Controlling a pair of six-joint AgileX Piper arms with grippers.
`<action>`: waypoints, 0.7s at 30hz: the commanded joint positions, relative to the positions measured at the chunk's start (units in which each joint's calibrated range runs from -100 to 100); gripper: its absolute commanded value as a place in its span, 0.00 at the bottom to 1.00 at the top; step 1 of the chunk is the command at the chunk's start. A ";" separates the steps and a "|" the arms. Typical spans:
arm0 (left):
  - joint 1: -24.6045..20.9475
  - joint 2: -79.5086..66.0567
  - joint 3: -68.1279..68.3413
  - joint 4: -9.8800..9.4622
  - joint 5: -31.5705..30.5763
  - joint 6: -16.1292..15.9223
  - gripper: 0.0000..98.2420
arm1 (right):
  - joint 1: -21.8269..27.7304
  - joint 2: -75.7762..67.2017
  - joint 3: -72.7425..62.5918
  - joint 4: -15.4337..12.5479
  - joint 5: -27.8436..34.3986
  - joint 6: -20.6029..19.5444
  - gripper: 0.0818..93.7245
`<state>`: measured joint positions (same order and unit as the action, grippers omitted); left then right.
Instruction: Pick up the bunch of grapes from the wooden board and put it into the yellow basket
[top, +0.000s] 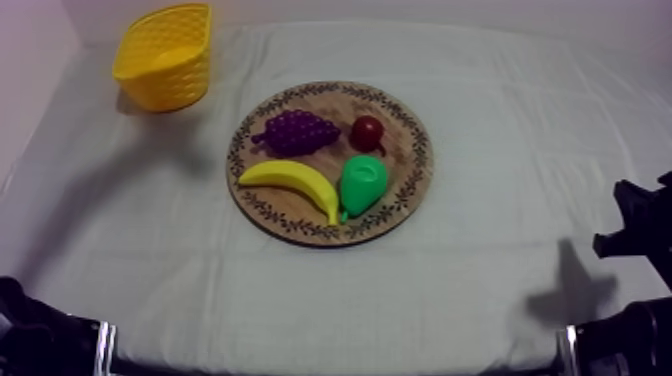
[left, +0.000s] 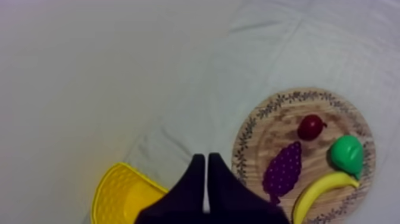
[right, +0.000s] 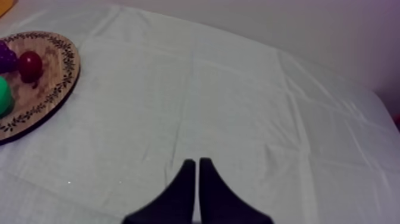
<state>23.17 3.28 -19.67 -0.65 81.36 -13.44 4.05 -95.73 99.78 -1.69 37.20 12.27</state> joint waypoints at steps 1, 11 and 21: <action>0.27 0.76 0.17 -0.05 0.02 -0.09 0.00 | 0.01 -0.02 -0.01 0.01 -0.02 0.01 0.00; 0.12 0.99 1.12 1.03 -0.69 -0.79 0.00 | 0.01 -0.02 -0.01 0.01 -0.02 0.01 0.00; 0.25 2.45 4.13 1.70 -3.28 -2.57 0.00 | 0.01 -0.02 -0.01 0.01 -0.02 0.01 0.00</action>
<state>23.38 5.64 -16.11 1.00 78.70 -15.46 4.05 -95.73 99.78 -1.69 37.20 12.27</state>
